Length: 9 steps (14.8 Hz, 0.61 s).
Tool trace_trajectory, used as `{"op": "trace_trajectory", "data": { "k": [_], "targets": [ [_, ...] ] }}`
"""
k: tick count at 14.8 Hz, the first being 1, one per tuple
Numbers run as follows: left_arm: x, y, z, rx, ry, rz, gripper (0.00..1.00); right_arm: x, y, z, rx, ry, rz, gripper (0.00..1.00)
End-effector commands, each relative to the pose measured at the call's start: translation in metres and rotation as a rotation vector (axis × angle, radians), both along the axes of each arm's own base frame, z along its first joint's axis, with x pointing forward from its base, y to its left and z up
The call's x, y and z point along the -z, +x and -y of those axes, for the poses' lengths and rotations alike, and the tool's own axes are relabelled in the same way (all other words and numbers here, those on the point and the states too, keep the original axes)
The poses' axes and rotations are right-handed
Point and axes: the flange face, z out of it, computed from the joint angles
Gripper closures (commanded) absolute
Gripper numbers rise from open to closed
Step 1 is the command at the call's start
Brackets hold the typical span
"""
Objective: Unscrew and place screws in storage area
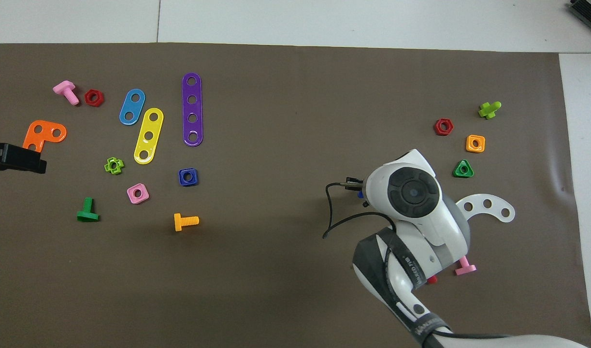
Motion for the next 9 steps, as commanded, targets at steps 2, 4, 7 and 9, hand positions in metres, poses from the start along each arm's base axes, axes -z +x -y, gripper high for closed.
{"op": "trace_trajectory", "data": {
  "k": [2,4,7,9],
  "targets": [
    [-0.006,-0.002,0.02,0.04,0.017,0.051,0.0,0.006,0.011,0.067,-0.023,-0.026,-0.01,1.0],
    [-0.007,-0.001,0.02,0.04,0.015,0.058,0.0,0.013,0.014,0.093,-0.02,-0.021,0.004,1.0],
    [-0.011,0.001,0.019,0.034,0.014,0.053,0.0,0.025,0.021,0.127,-0.044,-0.019,0.021,1.0],
    [-0.013,0.001,0.021,0.037,0.015,0.055,0.0,0.032,0.027,0.138,-0.034,-0.01,0.043,1.0]
  ]
}}
